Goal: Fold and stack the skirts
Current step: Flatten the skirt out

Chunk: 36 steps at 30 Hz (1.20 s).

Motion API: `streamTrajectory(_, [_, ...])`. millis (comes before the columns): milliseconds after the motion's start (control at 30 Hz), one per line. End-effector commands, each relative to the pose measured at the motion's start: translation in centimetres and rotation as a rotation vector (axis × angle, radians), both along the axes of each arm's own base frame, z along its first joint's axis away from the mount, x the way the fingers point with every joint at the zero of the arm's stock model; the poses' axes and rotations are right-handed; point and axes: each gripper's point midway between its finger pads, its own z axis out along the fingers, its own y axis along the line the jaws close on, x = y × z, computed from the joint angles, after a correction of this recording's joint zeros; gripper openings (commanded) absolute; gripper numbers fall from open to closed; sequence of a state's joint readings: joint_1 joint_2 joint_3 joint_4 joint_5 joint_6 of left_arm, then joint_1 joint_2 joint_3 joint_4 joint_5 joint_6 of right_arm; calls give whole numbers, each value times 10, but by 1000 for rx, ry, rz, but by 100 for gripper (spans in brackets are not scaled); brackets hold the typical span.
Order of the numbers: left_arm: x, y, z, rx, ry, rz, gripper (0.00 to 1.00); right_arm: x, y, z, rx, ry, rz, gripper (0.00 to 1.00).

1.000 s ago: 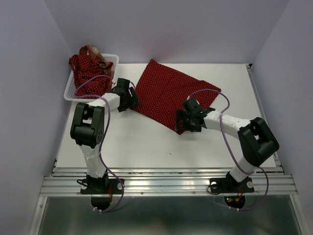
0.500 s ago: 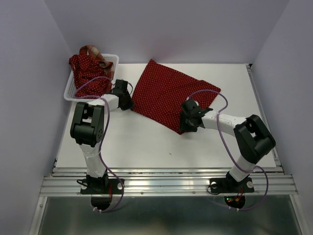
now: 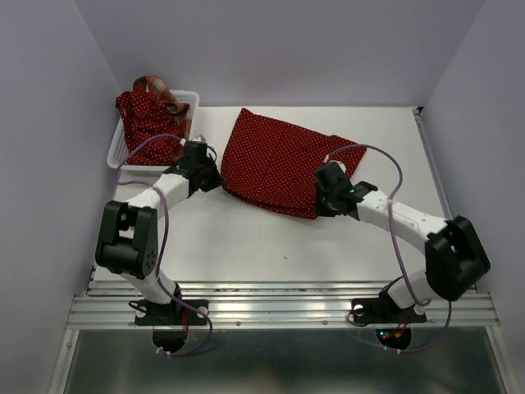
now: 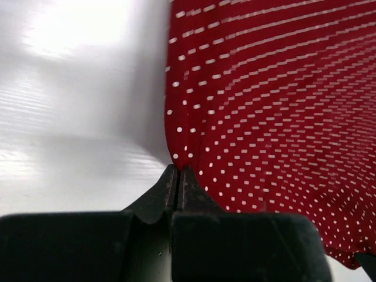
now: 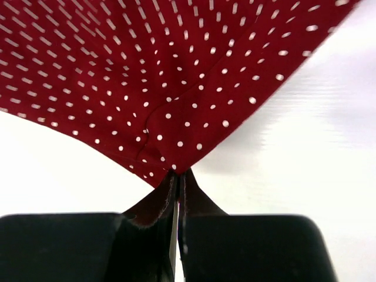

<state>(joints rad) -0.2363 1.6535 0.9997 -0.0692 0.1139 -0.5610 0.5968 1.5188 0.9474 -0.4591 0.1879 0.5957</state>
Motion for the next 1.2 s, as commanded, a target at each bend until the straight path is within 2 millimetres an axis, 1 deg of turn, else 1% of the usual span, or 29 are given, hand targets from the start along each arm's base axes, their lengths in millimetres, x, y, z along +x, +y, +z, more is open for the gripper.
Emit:
streamTrajectory(0, [-5, -32, 99, -135, -224, -64, 0, 19, -21, 99, 1, -258, -8, 1])
streamTrajectory(67, [-2, -43, 150, -171, -341, -91, 0, 25, -25, 126, 3, -318, 12, 1])
streamTrajectory(100, [-6, -49, 180, -187, -408, -108, 0, 33, -28, 153, 19, -380, -1, 1])
streamTrajectory(133, [-1, -50, 217, -196, -492, -100, 0, 40, -37, 167, -6, -420, -12, 1])
streamTrajectory(167, [0, -47, 240, -197, -549, -88, 0, 50, -43, 192, -6, -476, -33, 1])
streamTrajectory(200, [1, -47, 260, -204, -591, -89, 0, 57, -51, 204, -22, -505, -49, 1])
streamTrajectory(233, [7, -42, 294, -201, -671, -65, 0, 64, -62, 218, -64, -541, -64, 1])
streamTrajectory(300, [16, -39, 315, -181, -718, -46, 0, 78, -79, 240, -91, -585, -103, 1])
streamTrajectory(333, [23, -37, 323, -154, -741, -38, 0, 90, -97, 265, -112, -641, -128, 1])
streamTrajectory(367, [28, -36, 351, -160, -796, -32, 0, 97, -101, 275, -103, -662, -119, 1])
streamTrajectory(433, [56, -39, 346, -129, -778, -29, 0, 112, -108, 288, -103, -692, -100, 1])
streamTrajectory(467, [64, -39, 376, -135, -839, -37, 0, 131, -109, 293, -94, -700, -70, 1])
streamTrajectory(500, [89, -44, 355, -114, -787, -41, 0, 141, -108, 295, -89, -702, -43, 1])
streamTrajectory(533, [102, -47, 356, -111, -785, -53, 0, 151, -107, 296, -88, -703, -20, 1])
streamTrajectory(567, [109, -47, 393, -132, -861, -69, 0, 163, -108, 299, -89, -716, -4, 0])
streamTrajectory(600, [137, -54, 369, -109, -816, -88, 0, 186, -115, 302, -82, -722, -5, 1])
streamTrajectory(633, [149, -56, 373, -106, -824, -102, 0, 198, -119, 306, -77, -731, -2, 1])
streamTrajectory(667, [148, -51, 429, -124, -946, -92, 0, 209, -125, 310, -75, -742, -8, 1])
streamTrajectory(700, [172, -55, 409, -108, -913, -100, 0, 230, -138, 328, -66, -783, -19, 1])
streamTrajectory(733, [174, -58, 420, -139, -944, -134, 0, 240, -142, 339, -56, -815, -18, 1])
streamTrajectory(767, [175, -51, 454, -173, -1053, -138, 0, 247, -145, 352, -43, -849, -14, 1])
streamTrajectory(833, [164, -50, 485, -276, -1143, -177, 0, 263, -150, 394, -38, -961, -6, 1])
streamTrajectory(867, [171, -48, 473, -298, -1127, -179, 0, 264, -150, 407, -38, -995, -3, 1])
streamTrajectory(900, [150, -36, 517, -324, -1278, -185, 0, 265, -148, 418, -31, -1025, 3, 1])
streamTrajectory(967, [141, -30, 532, -334, -1319, -171, 0, 255, -145, 452, -26, -1121, 22, 1])
streamTrajectory(1000, [132, -28, 545, -324, -1345, -177, 0, 252, -145, 459, -32, -1145, 28, 1])
streamTrajectory(1033, [126, -29, 548, -310, -1354, -203, 0, 244, -147, 466, -41, -1175, 21, 1])
streamTrajectory(1133, [122, -30, 527, -281, -1287, -215, 0, 237, -155, 454, -85, -1143, 0, 0])
streamTrajectory(1167, [143, -29, 478, -244, -1182, -192, 0, 232, -153, 435, -77, -1096, 16, 1])
